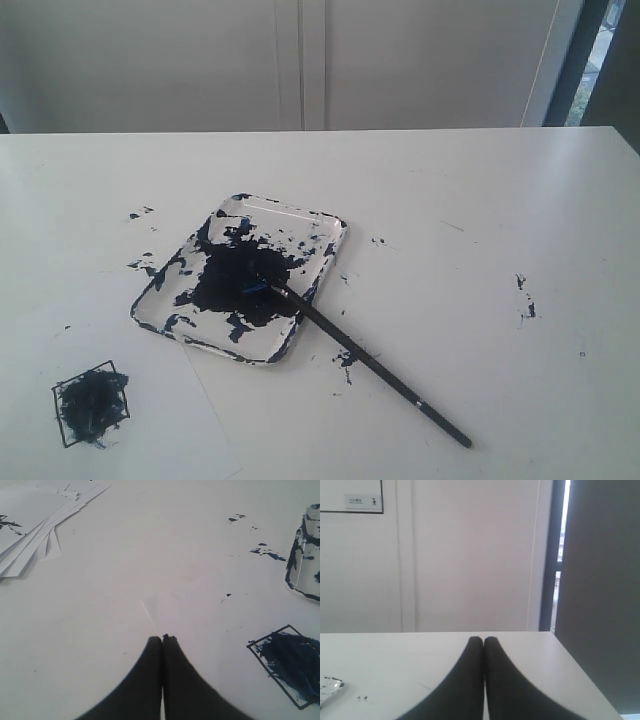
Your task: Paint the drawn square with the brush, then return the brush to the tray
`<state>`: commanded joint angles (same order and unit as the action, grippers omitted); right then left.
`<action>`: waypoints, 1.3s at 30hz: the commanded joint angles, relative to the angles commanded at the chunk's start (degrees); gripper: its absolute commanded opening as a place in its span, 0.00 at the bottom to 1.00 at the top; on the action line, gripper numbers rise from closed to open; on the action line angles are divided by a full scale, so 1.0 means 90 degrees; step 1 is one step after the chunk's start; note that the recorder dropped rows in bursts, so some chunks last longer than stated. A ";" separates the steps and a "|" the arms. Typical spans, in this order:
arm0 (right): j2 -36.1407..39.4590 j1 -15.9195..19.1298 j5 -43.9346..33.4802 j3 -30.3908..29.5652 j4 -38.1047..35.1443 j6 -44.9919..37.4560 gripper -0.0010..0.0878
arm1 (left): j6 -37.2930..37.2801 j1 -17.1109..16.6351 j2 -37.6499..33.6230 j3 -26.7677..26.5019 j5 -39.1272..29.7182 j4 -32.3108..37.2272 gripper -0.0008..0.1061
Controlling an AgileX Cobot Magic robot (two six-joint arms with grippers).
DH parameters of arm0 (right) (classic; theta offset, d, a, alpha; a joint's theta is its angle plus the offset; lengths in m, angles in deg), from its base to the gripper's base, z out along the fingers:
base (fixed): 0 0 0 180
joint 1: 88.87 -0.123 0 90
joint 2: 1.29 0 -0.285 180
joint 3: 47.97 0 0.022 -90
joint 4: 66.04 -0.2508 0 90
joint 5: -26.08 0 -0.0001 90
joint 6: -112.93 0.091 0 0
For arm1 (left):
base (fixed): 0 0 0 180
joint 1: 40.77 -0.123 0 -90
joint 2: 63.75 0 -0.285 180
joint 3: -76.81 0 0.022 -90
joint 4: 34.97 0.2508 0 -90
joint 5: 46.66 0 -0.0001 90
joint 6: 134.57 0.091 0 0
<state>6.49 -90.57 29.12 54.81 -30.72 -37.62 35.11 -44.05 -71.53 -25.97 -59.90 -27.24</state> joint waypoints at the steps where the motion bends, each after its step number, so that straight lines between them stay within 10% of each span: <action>1: 0.0000 0.0068 -0.0048 0.0000 0.0044 -0.0032 0.01 | 0.0000 0.0000 0.0000 0.0000 0.0000 0.0000 0.01; 39: 0.0000 0.0188 -0.0338 0.0000 -0.0153 -0.0121 0.01 | 0.0000 0.0000 0.0000 0.0000 0.0000 0.0000 0.01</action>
<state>6.49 -88.87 26.08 54.81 -32.09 -38.71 35.11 -44.05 -71.53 -25.97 -59.90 -27.24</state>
